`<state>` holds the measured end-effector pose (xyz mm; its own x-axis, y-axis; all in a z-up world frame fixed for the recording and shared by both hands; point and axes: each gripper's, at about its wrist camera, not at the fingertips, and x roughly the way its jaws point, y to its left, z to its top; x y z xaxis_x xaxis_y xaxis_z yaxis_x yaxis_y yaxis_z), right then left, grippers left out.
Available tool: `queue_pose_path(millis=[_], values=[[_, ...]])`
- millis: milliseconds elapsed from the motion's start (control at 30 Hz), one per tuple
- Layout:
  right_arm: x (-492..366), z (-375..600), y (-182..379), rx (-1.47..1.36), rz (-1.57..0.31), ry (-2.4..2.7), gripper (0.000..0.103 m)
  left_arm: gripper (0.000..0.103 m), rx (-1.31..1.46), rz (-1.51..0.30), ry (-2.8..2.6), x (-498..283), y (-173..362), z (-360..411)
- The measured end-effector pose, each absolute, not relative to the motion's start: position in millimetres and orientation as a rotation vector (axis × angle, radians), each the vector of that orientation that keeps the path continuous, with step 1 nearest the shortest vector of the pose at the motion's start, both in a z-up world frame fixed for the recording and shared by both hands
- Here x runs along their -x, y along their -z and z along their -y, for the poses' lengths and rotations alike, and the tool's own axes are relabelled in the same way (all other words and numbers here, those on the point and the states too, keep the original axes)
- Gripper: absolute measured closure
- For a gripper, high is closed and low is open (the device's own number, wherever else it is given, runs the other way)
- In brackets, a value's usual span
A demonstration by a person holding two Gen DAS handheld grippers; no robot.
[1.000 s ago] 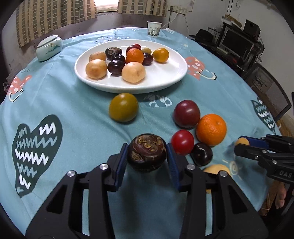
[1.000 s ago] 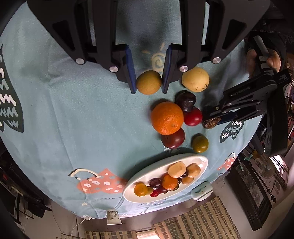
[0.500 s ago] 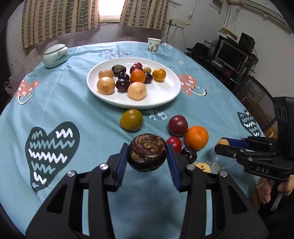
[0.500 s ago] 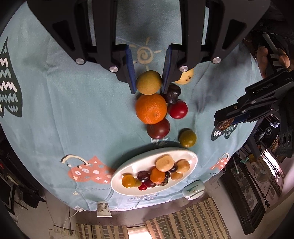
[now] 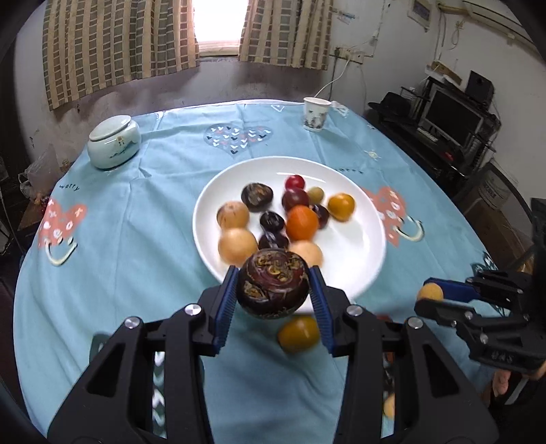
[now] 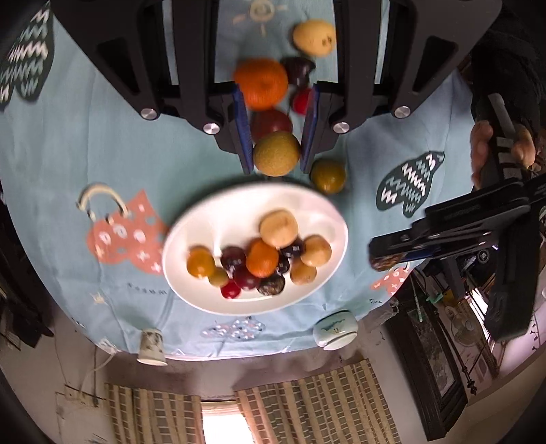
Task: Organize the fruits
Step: 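Carry mangosteen and tan fruit onto the plate and release both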
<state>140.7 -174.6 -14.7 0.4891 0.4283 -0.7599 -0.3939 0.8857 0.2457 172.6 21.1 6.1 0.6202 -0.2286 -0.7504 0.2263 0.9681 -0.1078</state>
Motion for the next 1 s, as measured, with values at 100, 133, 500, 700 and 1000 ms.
queue_pose_path(millis=[100,133,500,700,1000], values=[[-175,161,12,-0.010,-0.940,-0.483,0.075,0.061,0.001,-0.881,0.234,-212,-2,-18],[-186,158,12,0.004,-0.936,-0.464,0.075,0.061,0.003,-0.887,0.228,-224,1,-17],[-270,150,32,-0.007,-0.953,-0.401,0.075,0.060,0.049,-0.951,0.223,-286,31,-6],[-289,149,32,-0.025,-0.911,-0.391,0.073,0.039,0.143,-0.989,0.214,-297,31,-18],[-244,174,-1,-0.028,-0.819,-0.350,0.010,0.025,0.149,-0.850,0.219,-229,-22,-40]])
